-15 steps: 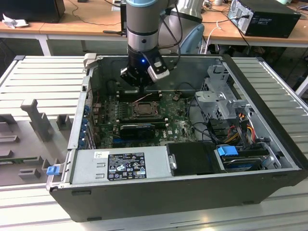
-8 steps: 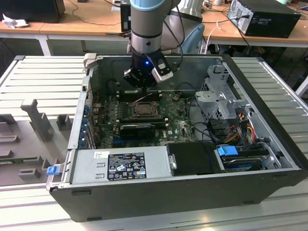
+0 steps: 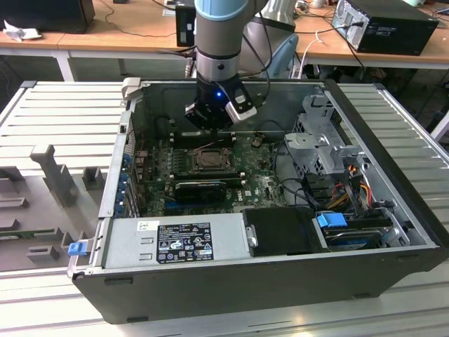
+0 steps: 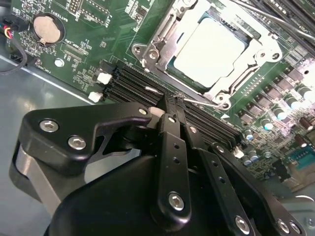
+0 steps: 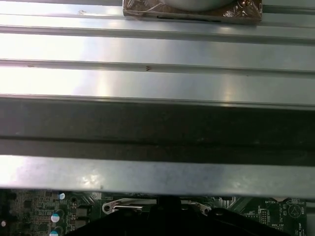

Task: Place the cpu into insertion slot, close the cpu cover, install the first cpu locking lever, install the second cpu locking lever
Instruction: 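Install the first cpu locking lever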

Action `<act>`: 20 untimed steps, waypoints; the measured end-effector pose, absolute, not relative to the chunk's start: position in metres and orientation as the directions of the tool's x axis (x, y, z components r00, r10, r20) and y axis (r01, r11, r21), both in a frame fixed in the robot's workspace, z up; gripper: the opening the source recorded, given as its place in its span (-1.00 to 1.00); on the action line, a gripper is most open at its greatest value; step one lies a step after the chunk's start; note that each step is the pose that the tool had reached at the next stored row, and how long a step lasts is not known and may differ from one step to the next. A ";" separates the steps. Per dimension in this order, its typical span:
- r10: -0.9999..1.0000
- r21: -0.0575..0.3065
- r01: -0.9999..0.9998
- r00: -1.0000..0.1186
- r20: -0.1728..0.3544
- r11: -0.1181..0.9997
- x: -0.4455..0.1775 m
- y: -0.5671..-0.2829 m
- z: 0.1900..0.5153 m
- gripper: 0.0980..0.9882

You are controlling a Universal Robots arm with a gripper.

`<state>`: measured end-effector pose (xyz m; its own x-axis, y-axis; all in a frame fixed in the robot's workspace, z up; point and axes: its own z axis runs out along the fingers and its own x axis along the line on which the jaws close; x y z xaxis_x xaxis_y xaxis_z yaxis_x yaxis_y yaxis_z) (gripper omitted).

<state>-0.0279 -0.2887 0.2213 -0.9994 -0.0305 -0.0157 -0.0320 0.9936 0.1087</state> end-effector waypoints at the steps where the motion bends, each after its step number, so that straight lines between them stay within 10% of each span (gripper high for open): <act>1: -0.031 0.109 -0.033 -0.999 -0.016 0.994 -0.027 -0.289 0.221 -0.98; 20: -0.040 0.101 -0.041 -0.999 -0.015 0.994 -0.020 -0.289 0.205 -0.98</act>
<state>-0.0203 -0.2888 0.2048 -0.9991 -0.0399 -0.0153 -0.0413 0.9940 0.1010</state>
